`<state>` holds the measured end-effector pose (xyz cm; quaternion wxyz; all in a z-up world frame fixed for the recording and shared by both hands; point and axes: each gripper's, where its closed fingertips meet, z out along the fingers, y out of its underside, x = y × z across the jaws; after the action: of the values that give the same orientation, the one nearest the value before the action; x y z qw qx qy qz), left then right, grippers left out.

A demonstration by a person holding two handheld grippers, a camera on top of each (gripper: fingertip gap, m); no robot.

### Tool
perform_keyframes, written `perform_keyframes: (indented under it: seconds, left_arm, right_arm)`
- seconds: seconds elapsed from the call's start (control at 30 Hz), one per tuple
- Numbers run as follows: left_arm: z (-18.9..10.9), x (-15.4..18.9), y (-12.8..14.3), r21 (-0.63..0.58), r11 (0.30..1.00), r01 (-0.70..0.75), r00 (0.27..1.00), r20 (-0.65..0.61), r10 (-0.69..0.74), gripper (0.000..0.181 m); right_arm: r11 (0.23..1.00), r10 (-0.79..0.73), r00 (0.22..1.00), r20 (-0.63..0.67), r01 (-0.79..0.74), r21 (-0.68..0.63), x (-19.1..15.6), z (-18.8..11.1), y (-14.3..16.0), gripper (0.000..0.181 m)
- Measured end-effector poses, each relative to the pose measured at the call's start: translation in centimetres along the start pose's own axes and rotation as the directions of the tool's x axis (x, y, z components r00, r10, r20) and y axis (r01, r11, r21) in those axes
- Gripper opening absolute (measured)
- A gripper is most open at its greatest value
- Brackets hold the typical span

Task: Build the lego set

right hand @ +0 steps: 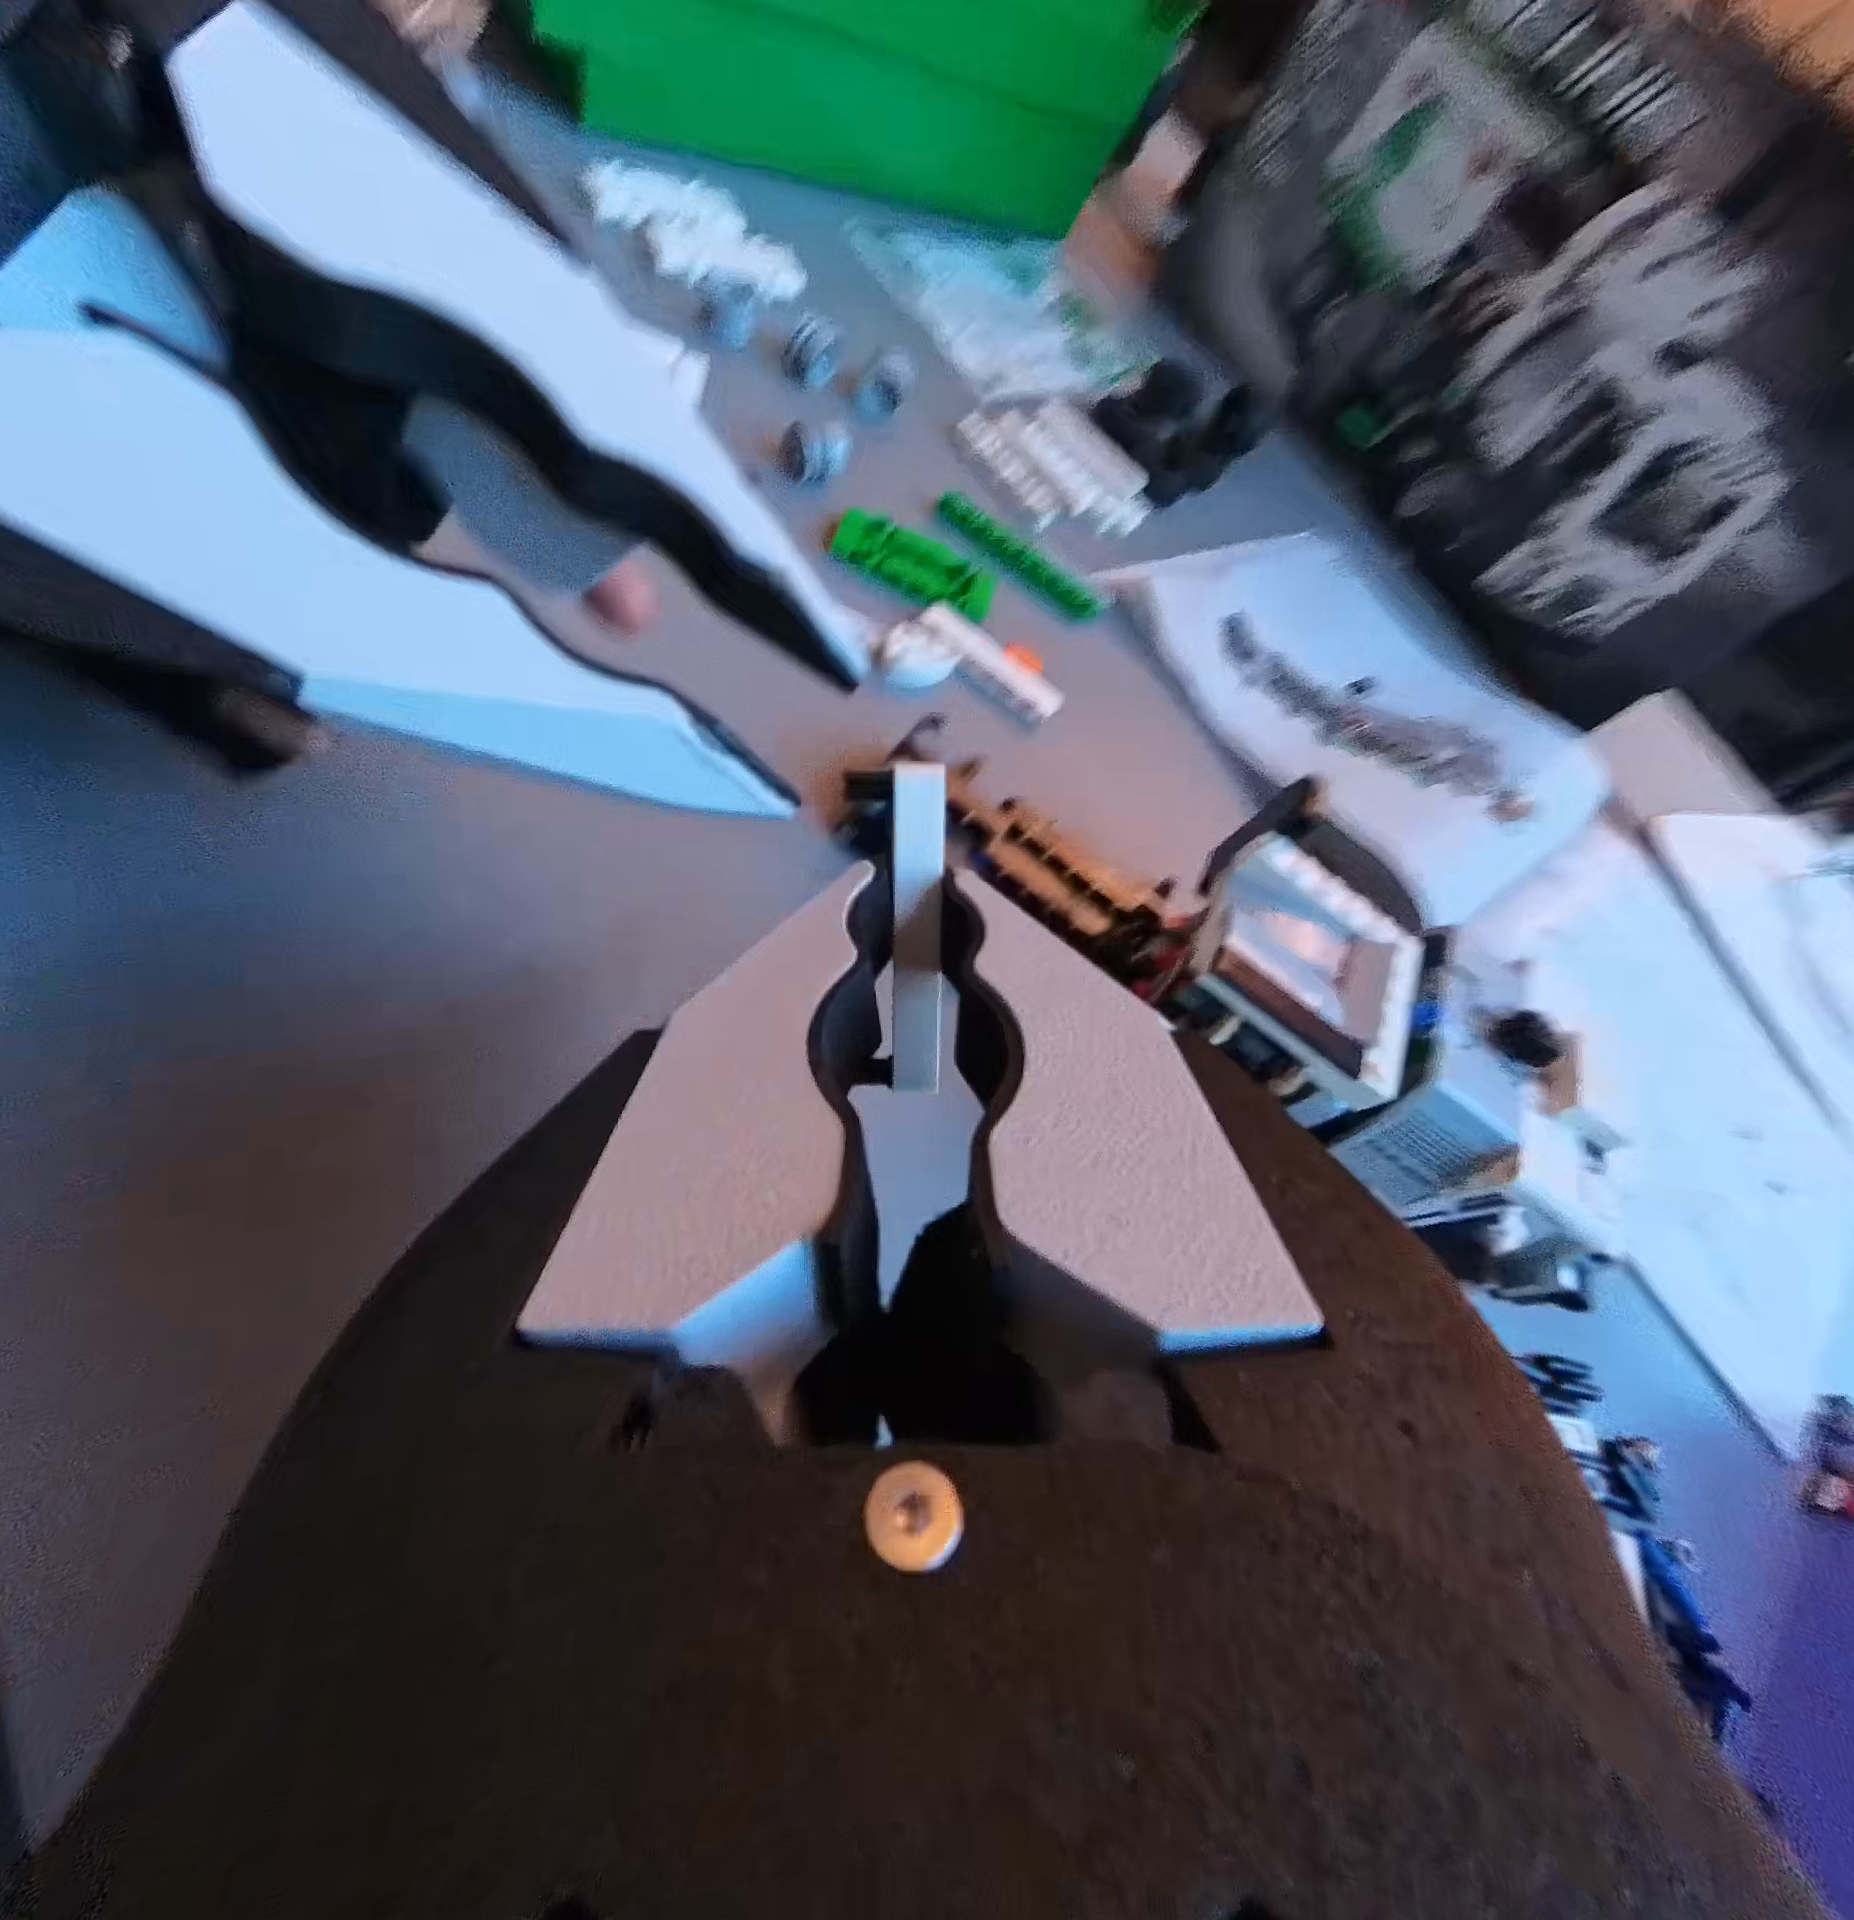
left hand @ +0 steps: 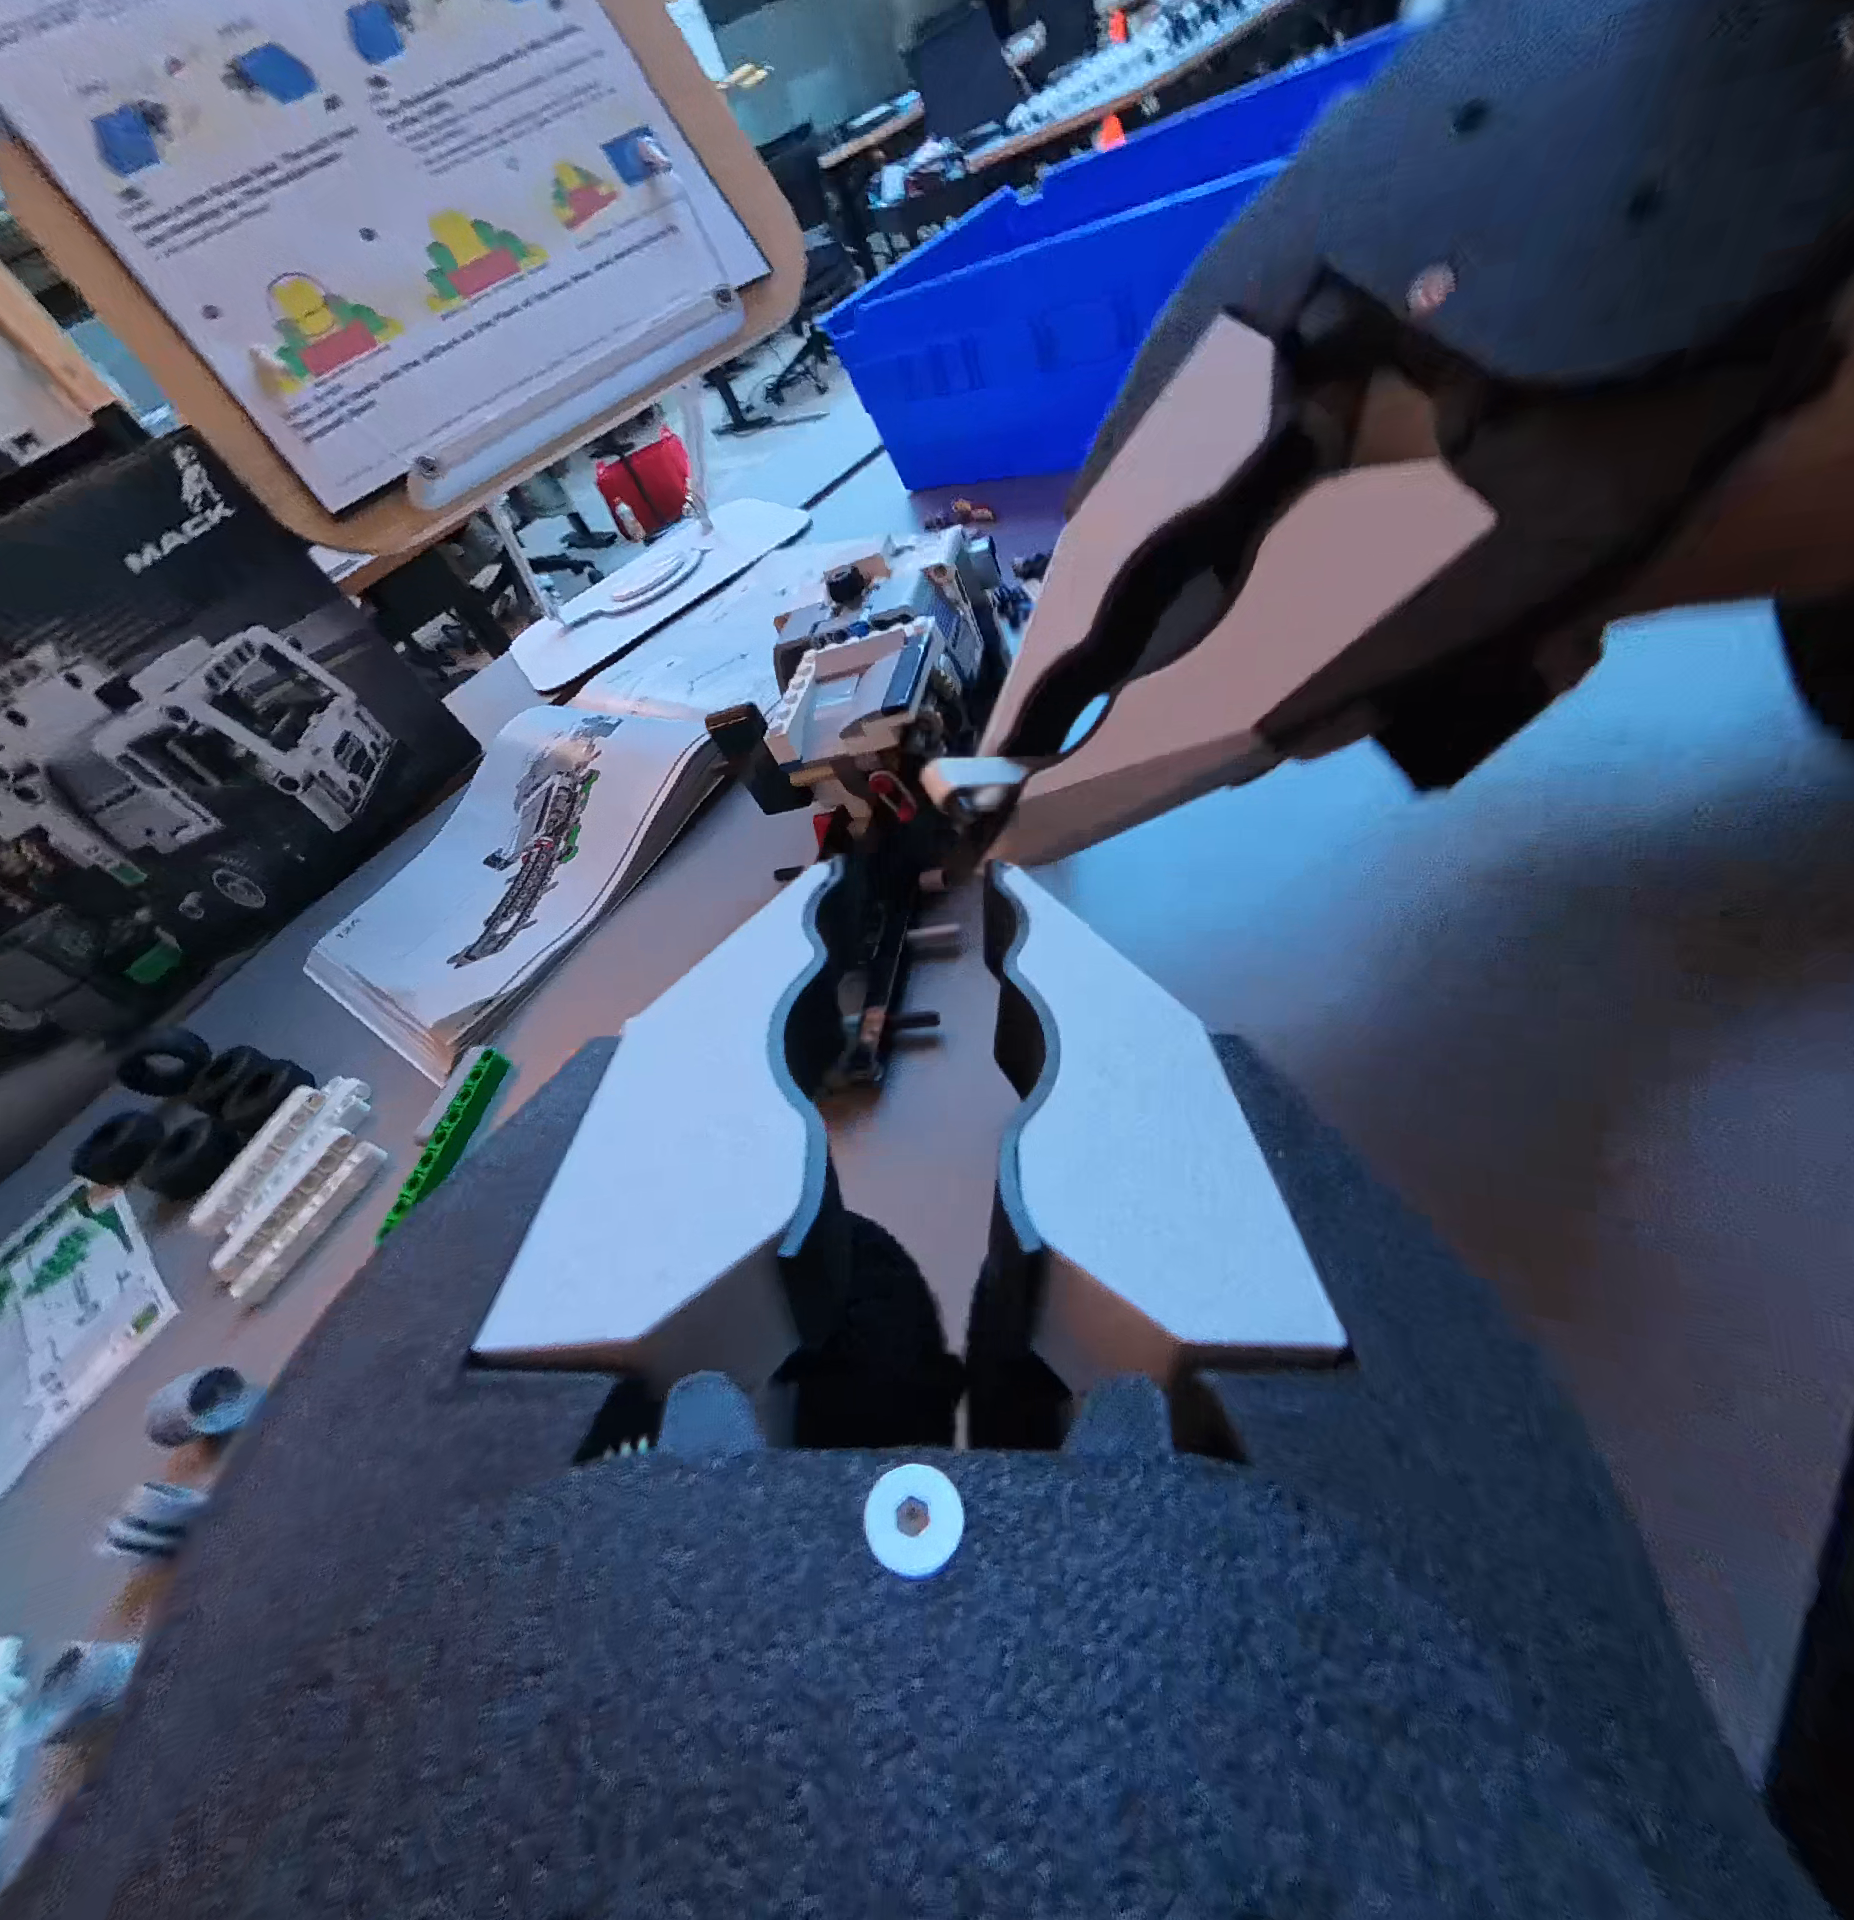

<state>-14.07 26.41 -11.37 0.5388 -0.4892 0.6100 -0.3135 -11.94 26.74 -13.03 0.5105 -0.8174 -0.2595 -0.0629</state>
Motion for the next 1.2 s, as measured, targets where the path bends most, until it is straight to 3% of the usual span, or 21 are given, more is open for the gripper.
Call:
perform_keyframes:
  seconds: [0.17,0.27,0.37,0.57,0.63,0.77,0.87,1.03,1.1,1.2]
  left_arm:
    - [0.4,1.1,-0.3,0.003,0.989,-0.146,0.967,-0.213,0.143,0.028]
    - [0.7,2.7,-0.6,-0.01,0.991,-0.136,0.898,-0.424,0.119,0.026]
    - [1.0,3.7,-0.7,-0.037,0.991,-0.132,0.817,-0.57,0.088,0.02]
    - [2.2,3.5,0.1,-0.08,0.974,-0.21,0.774,-0.623,0.115,0.026]
    - [2.6,3.6,0.1,-0.076,0.975,-0.208,0.765,-0.634,0.114,0.018]
    - [4.0,3.5,0.2,-0.095,0.973,-0.212,0.78,-0.616,0.11,0.015]
    - [4.9,3.3,-0.1,-0.109,0.982,-0.156,0.808,-0.586,0.064,0.015]
    - [6.1,3.1,0.0,-0.183,0.982,0.043,0.868,-0.48,-0.128,0.015]
    - [6.4,3.7,0.4,-0.214,0.973,0.083,0.88,-0.443,-0.173,0.015]
    - [7.2,4.4,1.4,-0.261,0.962,0.078,0.898,-0.401,-0.181,0.015]
  right_arm:
    - [0.984,0.031,0.971,0.239,0.012,-0.176,-1.5,-0.5,2.0,0.007]
    - [0.971,-0.045,0.92,0.388,0.132,-0.199,-2.9,-1.2,2.7,0.006]
    - [0.959,-0.099,0.888,0.45,0.206,-0.195,-3.0,-1.2,2.9,0.007]
    - [0.962,-0.055,0.868,0.493,0.179,-0.207,-1.5,-1.2,3.1,0.007]
    - [0.967,-0.033,0.861,0.508,0.155,-0.201,-1.2,-1.3,3.2,0.006]
    - [0.972,0.015,0.864,0.503,0.105,-0.21,-0.2,-1.0,3.9,0.007]
    - [0.979,0.071,0.881,0.468,0.029,-0.203,1.0,-1.1,4.1,0.018]
    - [0.962,0.255,0.928,0.273,-0.214,-0.169,5.4,-3.0,5.3,0.037]
    - [0.92,0.391,0.893,0.222,-0.375,-0.113,6.6,-4.0,5.7,0.041]
    - [0.838,0.529,0.827,0.19,-0.545,0.036,8.3,-5.5,6.1,0.03]
